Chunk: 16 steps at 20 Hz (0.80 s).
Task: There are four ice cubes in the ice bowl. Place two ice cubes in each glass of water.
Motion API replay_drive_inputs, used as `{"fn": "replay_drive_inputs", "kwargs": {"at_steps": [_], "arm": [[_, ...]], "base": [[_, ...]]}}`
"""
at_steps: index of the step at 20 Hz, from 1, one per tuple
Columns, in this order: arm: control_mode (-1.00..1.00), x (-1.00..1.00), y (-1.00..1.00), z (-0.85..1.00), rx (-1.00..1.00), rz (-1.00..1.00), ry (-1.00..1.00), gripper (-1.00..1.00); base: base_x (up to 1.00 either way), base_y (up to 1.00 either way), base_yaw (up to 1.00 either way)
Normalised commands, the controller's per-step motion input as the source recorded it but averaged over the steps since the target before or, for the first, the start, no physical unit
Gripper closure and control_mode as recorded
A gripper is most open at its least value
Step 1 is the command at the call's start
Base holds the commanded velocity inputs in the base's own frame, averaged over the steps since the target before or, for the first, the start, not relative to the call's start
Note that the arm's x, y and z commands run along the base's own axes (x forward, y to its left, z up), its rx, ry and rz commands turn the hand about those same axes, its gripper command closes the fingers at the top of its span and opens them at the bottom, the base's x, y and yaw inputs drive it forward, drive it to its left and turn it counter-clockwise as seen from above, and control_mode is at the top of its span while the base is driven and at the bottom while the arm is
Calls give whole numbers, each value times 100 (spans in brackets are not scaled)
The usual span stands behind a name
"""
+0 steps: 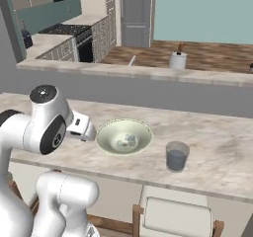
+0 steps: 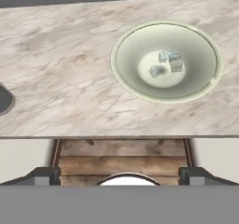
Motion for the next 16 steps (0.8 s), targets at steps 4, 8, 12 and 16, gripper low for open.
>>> {"fn": "replay_drive_inputs", "kwargs": {"at_steps": [4,8,12,16], "arm": [[-100,41,0,18,1,-8,-19,-100],[-100,48,0,2,0,-6,-9,-100],[-100,23,-19,0,0,-11,2,-100],[-100,6,-53,0,0,-17,9,-100]], "base": [[0,0,0],[0,0,0],[0,0,0],[0,0,0]]}}
